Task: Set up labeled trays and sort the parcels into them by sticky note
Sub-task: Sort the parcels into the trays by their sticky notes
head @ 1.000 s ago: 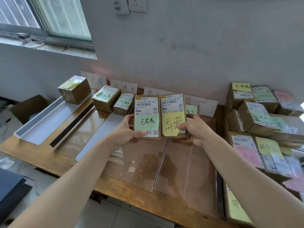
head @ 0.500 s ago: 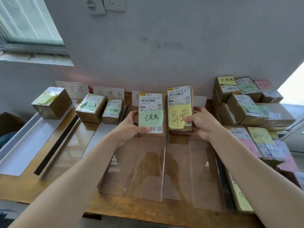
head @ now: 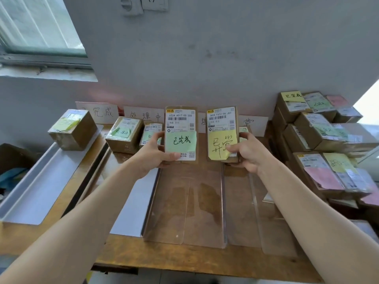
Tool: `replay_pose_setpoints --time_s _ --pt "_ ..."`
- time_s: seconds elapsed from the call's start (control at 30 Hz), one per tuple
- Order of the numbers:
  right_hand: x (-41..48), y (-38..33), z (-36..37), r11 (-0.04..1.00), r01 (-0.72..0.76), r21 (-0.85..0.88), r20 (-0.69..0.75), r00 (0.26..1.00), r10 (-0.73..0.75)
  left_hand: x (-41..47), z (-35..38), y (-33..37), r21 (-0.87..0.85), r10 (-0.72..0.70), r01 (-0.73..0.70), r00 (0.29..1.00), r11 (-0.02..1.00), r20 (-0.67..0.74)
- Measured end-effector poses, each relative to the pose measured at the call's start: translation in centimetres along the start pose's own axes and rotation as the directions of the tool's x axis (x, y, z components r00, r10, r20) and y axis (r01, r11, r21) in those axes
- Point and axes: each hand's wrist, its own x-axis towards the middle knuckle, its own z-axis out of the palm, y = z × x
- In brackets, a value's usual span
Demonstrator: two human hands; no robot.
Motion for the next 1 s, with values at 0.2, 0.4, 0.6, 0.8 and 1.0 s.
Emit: replay_pose_setpoints --time_s 0.2,0.4,0.6,0.8,1.0 --pt "0.4 3.8 -5.5 0.946 -0.297 -0.127 -0.055 0.955 0.293 0.9 3.2 -0.6 0.049 0.004 -0.005 0.999 0.999 0.037" --pt "1.5 8.4 -7.8 0.863 -0.470 -0.188 -0.059 0.882 0.467 1.0 4.8 -1.7 0.058 -0.040 0.039 0.999 0.998 0.017" --pt "3.5 9.6 -8.0 0.888 -0.433 -0.158 -0.093 0.901 0.423 0.9 5.5 -2.6 0.056 -0.078 0.080 0.996 0.995 -0.037" --pt "5.1 8.3 -8.5 0.904 -0.227 -0.363 -0.224 0.963 0.151 0.5 5.8 -3.0 0.021 -0.094 0.095 0.993 0.995 -0.071" --pt "2.4 -0.4 -4.4 0.662 0.391 -0.639 0.067 0.886 -0.458 -0.1 5.2 -2.2 0.007 -0.048 0.049 0.992 0.999 -0.120"
